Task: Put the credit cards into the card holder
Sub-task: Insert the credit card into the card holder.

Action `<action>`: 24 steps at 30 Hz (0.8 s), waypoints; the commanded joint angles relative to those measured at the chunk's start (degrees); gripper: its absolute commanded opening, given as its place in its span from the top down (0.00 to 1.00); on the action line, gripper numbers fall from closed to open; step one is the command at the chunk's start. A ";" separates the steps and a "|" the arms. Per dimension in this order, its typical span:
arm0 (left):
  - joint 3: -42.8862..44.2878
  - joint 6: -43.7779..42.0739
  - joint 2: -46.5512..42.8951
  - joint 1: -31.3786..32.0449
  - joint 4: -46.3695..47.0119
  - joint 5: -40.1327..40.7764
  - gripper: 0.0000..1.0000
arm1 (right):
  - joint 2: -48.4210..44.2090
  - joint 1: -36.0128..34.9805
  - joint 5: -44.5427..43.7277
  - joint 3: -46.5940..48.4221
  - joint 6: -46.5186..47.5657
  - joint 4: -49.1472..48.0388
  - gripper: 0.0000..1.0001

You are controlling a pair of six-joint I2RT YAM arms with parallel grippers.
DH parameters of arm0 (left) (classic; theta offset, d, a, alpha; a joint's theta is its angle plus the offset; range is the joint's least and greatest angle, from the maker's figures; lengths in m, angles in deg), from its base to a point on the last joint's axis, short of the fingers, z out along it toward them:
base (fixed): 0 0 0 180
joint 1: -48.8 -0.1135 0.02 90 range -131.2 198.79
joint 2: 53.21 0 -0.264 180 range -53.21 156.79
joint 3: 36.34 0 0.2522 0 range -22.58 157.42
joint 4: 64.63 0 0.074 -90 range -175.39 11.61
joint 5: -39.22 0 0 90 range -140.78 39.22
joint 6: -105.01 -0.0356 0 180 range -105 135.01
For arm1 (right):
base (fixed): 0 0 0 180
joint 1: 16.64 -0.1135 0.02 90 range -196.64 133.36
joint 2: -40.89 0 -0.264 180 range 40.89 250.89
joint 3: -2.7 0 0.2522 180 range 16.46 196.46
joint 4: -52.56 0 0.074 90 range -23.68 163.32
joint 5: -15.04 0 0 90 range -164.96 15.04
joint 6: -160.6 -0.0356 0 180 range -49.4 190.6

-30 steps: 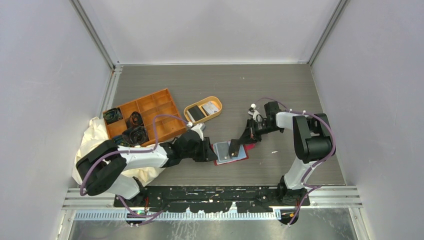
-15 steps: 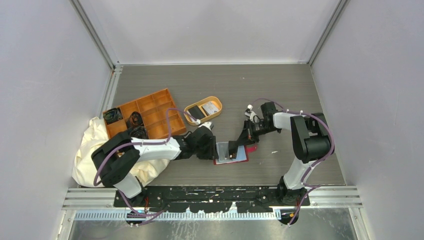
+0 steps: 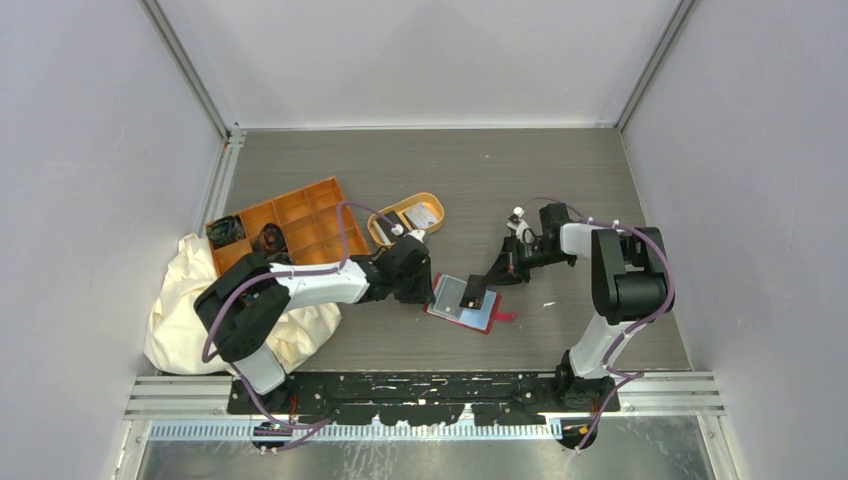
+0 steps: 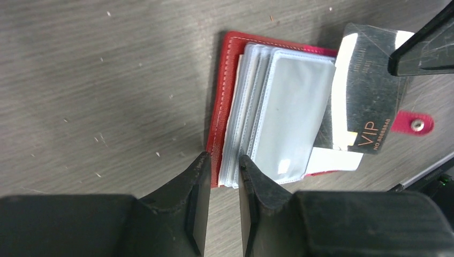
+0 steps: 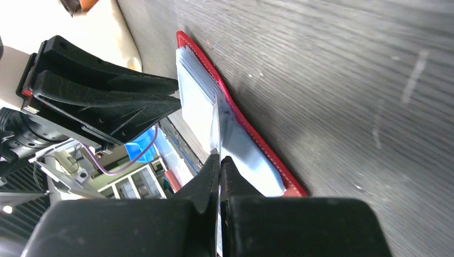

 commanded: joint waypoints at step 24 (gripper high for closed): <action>0.61 -3.98 0.51 -1.46 2.22 -6.13 0.71 | -5.95 2.37 -0.19 -6.14 -6.71 -11.66 0.99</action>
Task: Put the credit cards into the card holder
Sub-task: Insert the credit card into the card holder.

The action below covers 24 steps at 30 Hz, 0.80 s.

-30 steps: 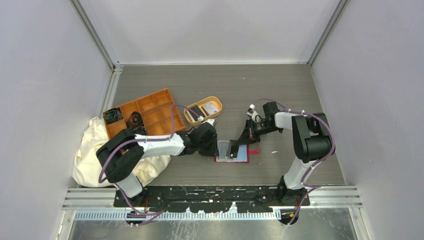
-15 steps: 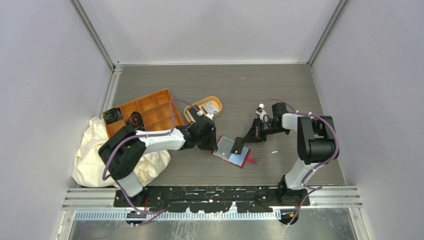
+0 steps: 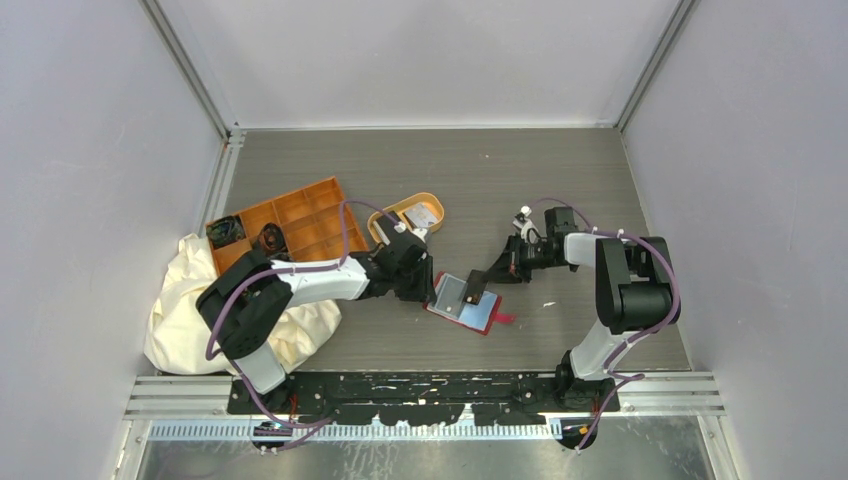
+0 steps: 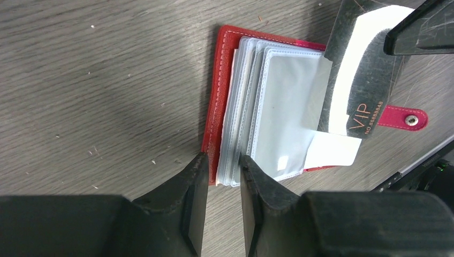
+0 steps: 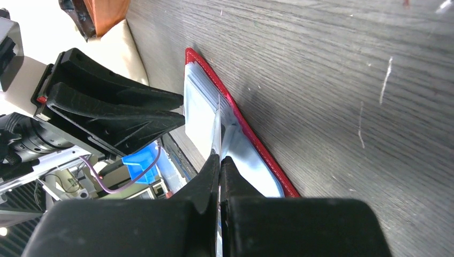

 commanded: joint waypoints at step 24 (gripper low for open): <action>-11.24 -12.79 -19.21 0.52 12.10 -3.18 0.63 | -0.47 -3.92 2.09 -1.75 -0.44 -1.69 0.93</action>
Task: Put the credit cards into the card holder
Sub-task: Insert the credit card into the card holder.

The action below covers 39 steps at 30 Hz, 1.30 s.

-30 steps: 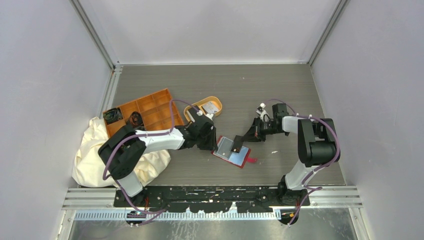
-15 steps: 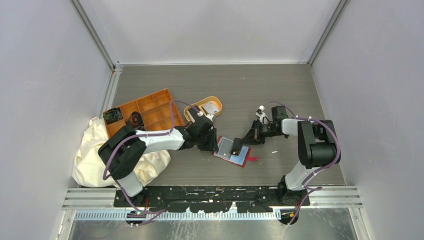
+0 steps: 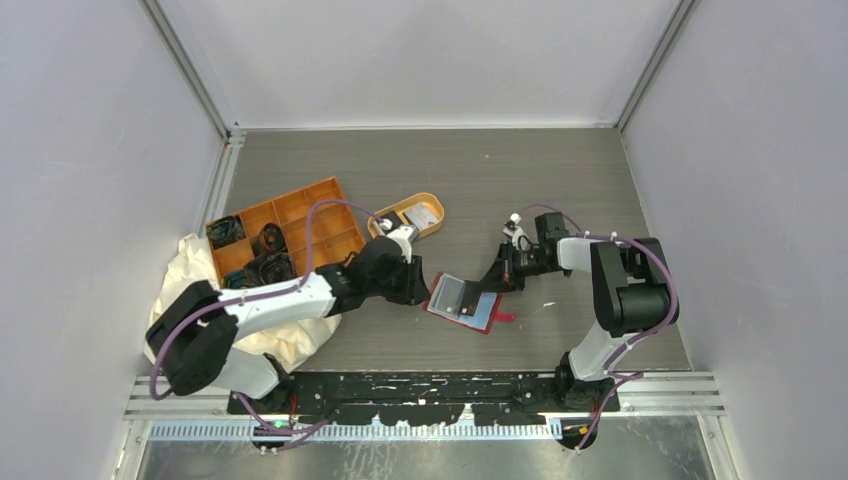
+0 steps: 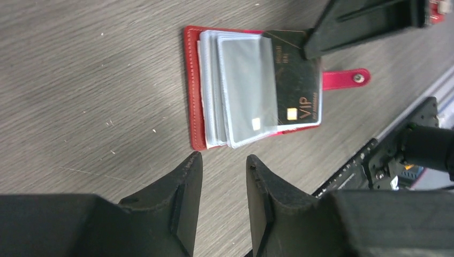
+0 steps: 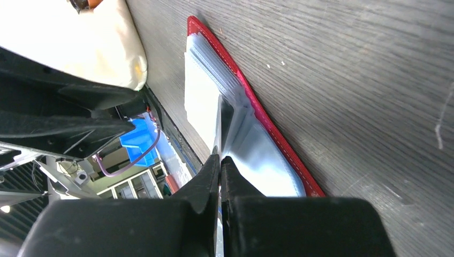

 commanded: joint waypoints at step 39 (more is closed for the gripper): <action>-0.62 -8.70 9.43 0.39 14.25 -7.65 0.65 | 3.82 -3.56 0.64 2.28 -2.72 -3.80 0.91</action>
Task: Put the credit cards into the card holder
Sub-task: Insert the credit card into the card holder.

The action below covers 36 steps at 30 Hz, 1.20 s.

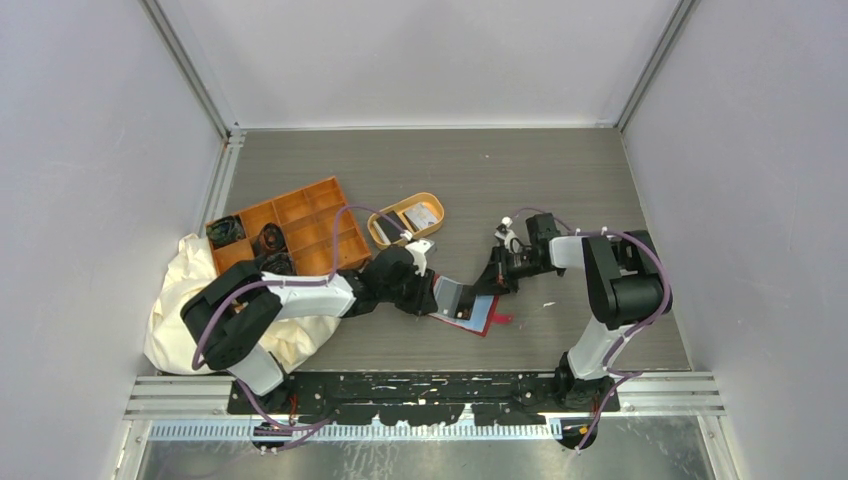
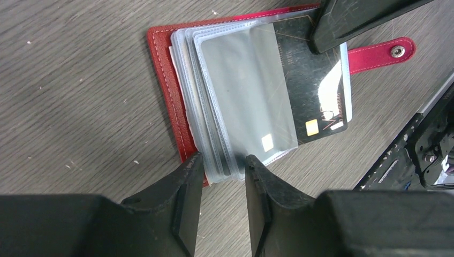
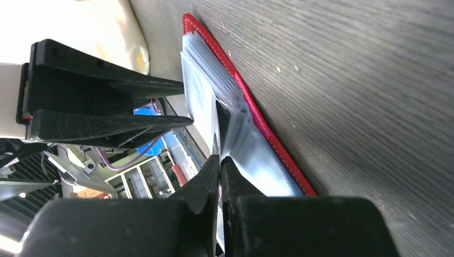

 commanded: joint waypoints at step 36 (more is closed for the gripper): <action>27.96 6.60 6.43 20.34 -22.84 28.77 0.72 | 6.63 -3.15 -1.53 6.62 0.23 0.65 0.88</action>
